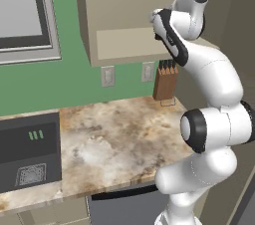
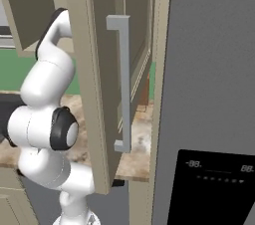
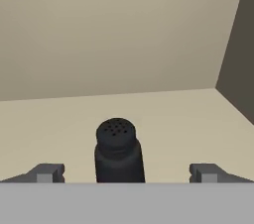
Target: Move the shaker and shaker from the cabinet to the dining counter.
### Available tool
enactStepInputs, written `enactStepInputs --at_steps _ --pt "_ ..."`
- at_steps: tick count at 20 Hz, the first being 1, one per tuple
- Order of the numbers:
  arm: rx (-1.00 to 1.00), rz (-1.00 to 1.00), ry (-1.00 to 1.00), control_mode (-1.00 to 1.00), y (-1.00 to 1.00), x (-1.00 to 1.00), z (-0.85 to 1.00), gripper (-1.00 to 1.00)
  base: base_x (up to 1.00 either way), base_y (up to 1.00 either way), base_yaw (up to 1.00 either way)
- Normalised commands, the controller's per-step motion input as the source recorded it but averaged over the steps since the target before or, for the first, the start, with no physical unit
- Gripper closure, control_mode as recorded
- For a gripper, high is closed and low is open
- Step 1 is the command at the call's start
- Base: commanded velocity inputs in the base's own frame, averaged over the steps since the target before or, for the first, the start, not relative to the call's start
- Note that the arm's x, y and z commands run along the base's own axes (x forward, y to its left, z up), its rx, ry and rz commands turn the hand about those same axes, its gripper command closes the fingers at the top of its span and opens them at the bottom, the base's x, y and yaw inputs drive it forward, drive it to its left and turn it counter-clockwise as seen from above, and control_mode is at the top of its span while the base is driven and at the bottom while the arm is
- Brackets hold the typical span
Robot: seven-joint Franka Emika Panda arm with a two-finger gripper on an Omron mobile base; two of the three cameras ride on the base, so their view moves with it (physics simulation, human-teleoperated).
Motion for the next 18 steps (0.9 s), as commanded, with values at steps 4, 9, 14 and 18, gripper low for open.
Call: enactStepInputs --at_steps 4,9,14,18 --pt "0.00 0.00 0.00 -1.00 0.00 0.20 -0.05 -1.00 0.00 0.00 0.00" --pt "0.00 0.00 0.00 -1.00 0.02 0.19 -0.05 -1.00 0.00 0.00 0.00" --pt "0.00 0.00 0.00 -1.00 0.03 0.17 -0.06 -1.00 0.00 0.00 0.00" --pt "0.00 0.00 0.00 -1.00 0.02 0.19 -0.01 -1.00 0.00 0.00 0.00"
